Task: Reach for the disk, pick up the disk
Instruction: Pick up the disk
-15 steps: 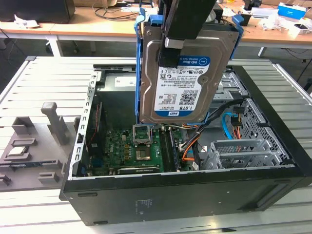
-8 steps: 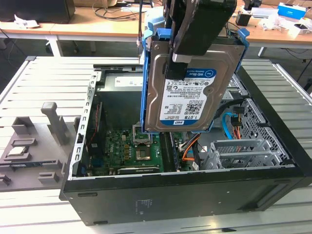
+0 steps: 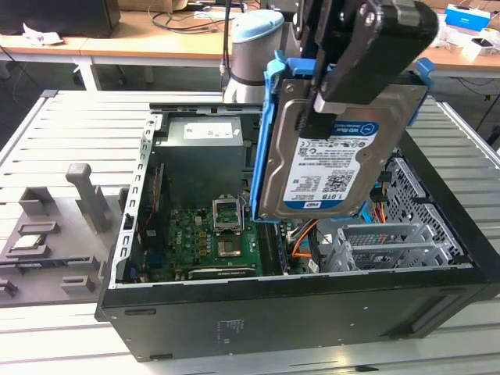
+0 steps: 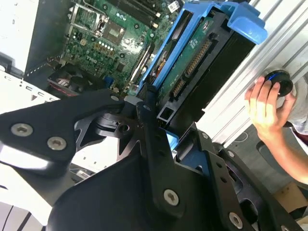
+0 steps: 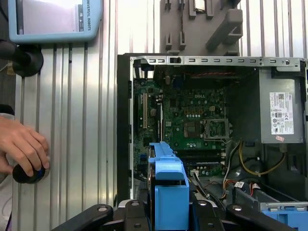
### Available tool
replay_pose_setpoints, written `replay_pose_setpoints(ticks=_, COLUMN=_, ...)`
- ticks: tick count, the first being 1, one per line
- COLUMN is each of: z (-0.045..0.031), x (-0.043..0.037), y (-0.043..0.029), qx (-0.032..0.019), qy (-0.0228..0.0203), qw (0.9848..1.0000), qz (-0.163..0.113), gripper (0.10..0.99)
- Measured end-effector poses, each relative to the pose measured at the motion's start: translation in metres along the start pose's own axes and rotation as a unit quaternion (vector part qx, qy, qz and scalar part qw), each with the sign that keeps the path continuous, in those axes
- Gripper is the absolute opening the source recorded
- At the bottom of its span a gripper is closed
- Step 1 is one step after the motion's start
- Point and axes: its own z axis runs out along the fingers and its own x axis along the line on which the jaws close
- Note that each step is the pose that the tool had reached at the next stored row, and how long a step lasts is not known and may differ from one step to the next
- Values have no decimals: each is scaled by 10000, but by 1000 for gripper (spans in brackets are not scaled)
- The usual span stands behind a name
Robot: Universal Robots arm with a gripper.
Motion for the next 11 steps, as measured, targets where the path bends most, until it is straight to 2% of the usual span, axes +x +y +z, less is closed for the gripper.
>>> replay_pose_setpoints(ticks=3, z=-7, x=4, y=-157, qx=-1, qy=-1, qw=10000, qz=0, gripper=365)
replay_pose_setpoints(ticks=5, z=-9, x=6, y=-201, qx=-2, qy=-1, qw=10000, qz=-1, gripper=365)
replay_pose_setpoints(ticks=7, z=-15, x=9, y=-295, qx=-2, qy=0, qw=10000, qz=0, gripper=365)
replay_pose_setpoints(ticks=11, z=-23, x=13, y=-415, qx=-3, qy=0, qw=10000, qz=0, gripper=365)
